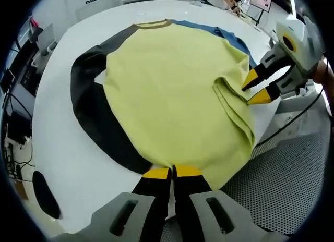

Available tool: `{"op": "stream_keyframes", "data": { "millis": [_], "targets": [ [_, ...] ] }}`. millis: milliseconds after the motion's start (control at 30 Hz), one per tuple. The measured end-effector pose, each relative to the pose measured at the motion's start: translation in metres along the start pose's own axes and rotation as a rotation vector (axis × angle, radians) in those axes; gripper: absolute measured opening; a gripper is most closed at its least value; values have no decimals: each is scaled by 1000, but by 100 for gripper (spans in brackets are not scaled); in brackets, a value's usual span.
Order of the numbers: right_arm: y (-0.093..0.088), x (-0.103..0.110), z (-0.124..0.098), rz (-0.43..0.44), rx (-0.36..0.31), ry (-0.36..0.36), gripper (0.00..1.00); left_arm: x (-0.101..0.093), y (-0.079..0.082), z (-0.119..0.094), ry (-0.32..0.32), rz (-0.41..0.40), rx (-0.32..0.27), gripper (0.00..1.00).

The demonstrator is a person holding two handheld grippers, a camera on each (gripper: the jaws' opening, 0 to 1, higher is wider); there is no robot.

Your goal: Fold the garment on the visible template until the final outline fits inside the template.

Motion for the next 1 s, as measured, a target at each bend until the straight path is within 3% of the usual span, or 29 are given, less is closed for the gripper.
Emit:
{"op": "stream_keyframes", "data": {
  "millis": [33, 100, 567, 1000],
  "targets": [
    [0, -1, 0, 14, -4, -8, 0, 0, 0, 0, -1, -1, 0, 0],
    [-2, -5, -2, 9, 7, -36, 0, 0, 0, 0, -1, -3, -3, 0],
    [-6, -10, -17, 78, -27, -2, 0, 0, 0, 0, 2, 0, -8, 0],
    [-32, -7, -25, 126, 56, 40, 0, -1, -2, -3, -11, -21, -36, 0]
  ]
}}
Point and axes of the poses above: the point that each gripper's makers call its tool centre point, and the gripper's own axes: z roughly forward along the fingers, x roughly to its left, y roughly out of its top, the point moved 6 cm from there along -z, roughly backward along the fingers, and after that the axes turned 1 degree about x, right-handed, at the moved point
